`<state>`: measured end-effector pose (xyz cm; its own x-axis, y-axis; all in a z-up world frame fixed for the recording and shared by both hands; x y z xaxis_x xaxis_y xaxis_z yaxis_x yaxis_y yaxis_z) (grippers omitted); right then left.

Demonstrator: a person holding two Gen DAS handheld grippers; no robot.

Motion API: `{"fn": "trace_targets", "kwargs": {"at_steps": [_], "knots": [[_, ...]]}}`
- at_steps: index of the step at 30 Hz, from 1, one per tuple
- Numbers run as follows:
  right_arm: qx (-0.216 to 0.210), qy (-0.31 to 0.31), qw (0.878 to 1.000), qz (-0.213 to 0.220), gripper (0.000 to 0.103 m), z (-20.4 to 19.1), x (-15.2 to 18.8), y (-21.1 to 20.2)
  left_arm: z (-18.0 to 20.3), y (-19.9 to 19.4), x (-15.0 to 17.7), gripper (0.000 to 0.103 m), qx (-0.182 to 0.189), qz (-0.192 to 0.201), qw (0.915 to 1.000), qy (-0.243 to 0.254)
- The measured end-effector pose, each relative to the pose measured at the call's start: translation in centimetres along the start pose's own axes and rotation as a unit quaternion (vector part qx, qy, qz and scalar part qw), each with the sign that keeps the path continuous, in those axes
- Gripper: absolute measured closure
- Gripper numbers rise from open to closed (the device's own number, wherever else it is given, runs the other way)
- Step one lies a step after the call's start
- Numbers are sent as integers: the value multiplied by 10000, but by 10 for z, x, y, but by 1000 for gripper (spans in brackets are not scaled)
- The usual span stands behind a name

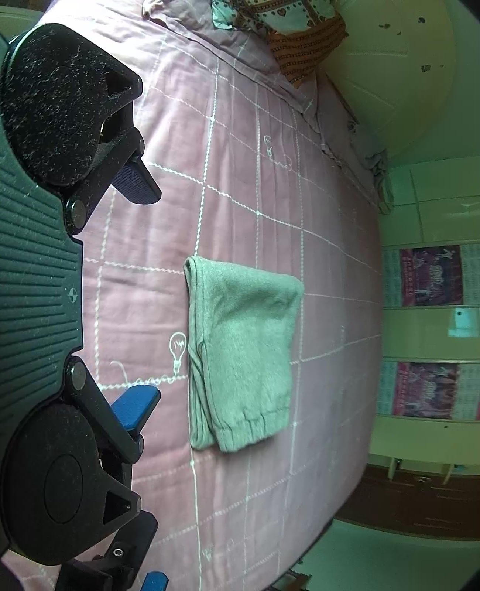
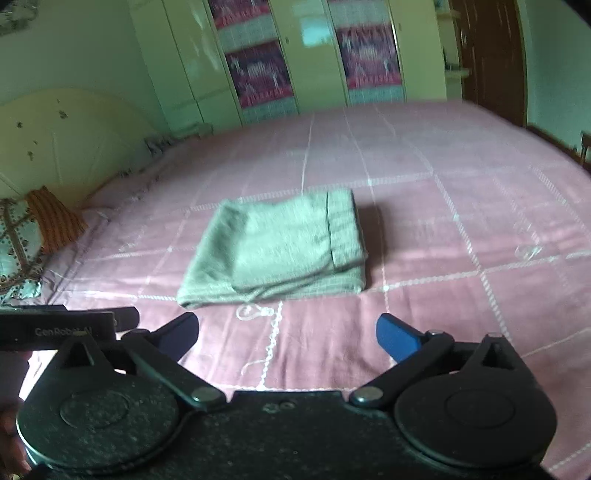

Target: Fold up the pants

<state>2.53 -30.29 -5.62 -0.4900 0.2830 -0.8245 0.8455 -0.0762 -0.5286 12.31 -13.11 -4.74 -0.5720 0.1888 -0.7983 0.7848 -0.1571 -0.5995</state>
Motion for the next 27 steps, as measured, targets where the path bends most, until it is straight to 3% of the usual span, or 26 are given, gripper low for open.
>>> {"fn": "trace_targets", "kwargs": {"at_steps": [5, 10, 14, 27], "knots": [[250, -439, 9983, 284, 0, -12, 0, -41, 1, -32, 5, 0, 66, 150, 9998, -64], [645, -639, 9916, 921, 0, -10, -1, -78, 3, -59, 11, 0, 57, 338, 9993, -138], [717, -590, 9868, 1326, 0, -7, 1, -101, 7, -75, 15, 0, 59, 440, 9988, -211], [737, -471, 9833, 1594, 0, 0, 1, -123, 18, -106, 23, 0, -78, 720, 9973, -157]]}}
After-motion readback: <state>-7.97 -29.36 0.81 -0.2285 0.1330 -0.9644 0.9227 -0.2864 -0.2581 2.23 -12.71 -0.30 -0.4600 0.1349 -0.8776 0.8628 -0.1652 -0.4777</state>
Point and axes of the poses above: each gripper's, at about its wrist camera, not at the fingertips, and y roughly the way its jaws point, z to its right, x to its underside, the point moved 6 cm from there along y, roughly the way its jaws point, and after that the axes turned 8 degrees about z, right-handed, at the moved point
